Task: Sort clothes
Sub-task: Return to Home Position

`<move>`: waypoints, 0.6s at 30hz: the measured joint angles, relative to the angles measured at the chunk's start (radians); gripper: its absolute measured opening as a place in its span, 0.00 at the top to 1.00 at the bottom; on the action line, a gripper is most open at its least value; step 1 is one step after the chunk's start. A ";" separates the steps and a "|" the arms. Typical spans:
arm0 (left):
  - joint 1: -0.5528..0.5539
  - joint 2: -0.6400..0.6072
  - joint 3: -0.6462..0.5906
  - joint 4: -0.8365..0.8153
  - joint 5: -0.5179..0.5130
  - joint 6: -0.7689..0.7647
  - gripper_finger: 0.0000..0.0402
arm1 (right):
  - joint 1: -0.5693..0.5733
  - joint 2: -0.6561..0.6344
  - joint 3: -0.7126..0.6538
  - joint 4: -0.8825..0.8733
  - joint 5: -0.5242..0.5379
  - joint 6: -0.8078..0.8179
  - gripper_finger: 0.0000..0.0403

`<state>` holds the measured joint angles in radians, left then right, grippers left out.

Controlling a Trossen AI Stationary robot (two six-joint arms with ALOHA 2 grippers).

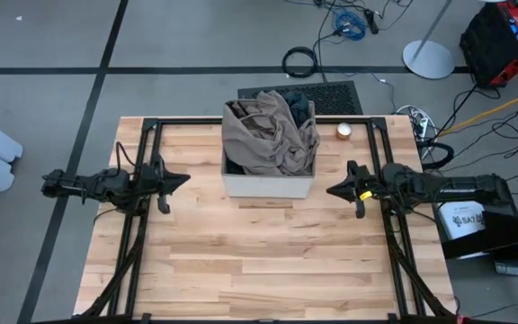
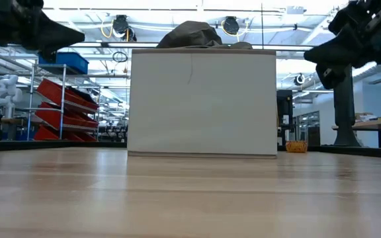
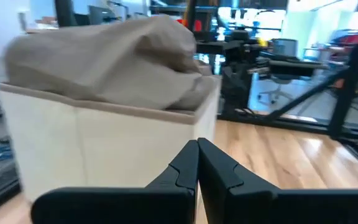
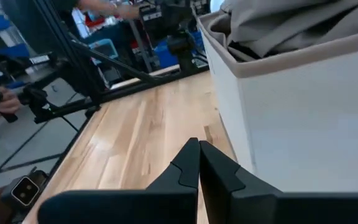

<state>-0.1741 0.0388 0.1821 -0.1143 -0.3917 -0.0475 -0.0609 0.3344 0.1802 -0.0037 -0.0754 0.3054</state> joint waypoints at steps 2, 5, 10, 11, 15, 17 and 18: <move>0.000 -0.021 -0.018 -0.001 0.035 0.000 0.97 | -0.034 0.000 -0.028 0.037 -0.036 0.007 1.00; 0.000 -0.039 -0.043 0.014 0.089 0.000 0.97 | -0.078 0.000 -0.069 0.066 -0.075 0.031 1.00; 0.019 -0.038 -0.105 0.093 0.135 0.000 0.97 | -0.129 0.000 -0.163 0.226 -0.113 0.066 1.00; 0.026 -0.038 -0.116 0.114 0.143 0.000 0.97 | -0.139 0.000 -0.168 0.230 -0.111 0.072 1.00; 0.055 -0.038 -0.153 0.139 0.206 -0.022 0.97 | -0.170 0.000 -0.167 0.240 -0.108 0.064 1.00; 0.069 -0.039 -0.157 0.144 0.246 -0.038 0.97 | -0.182 0.000 -0.167 0.240 -0.109 0.047 1.00; 0.075 -0.039 -0.157 0.146 0.268 -0.046 0.97 | -0.188 0.000 -0.167 0.239 -0.109 0.033 1.00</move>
<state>-0.0989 0.0002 0.0254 0.0321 -0.1234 -0.0932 -0.2487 0.3347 0.0132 0.2356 -0.1842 0.3384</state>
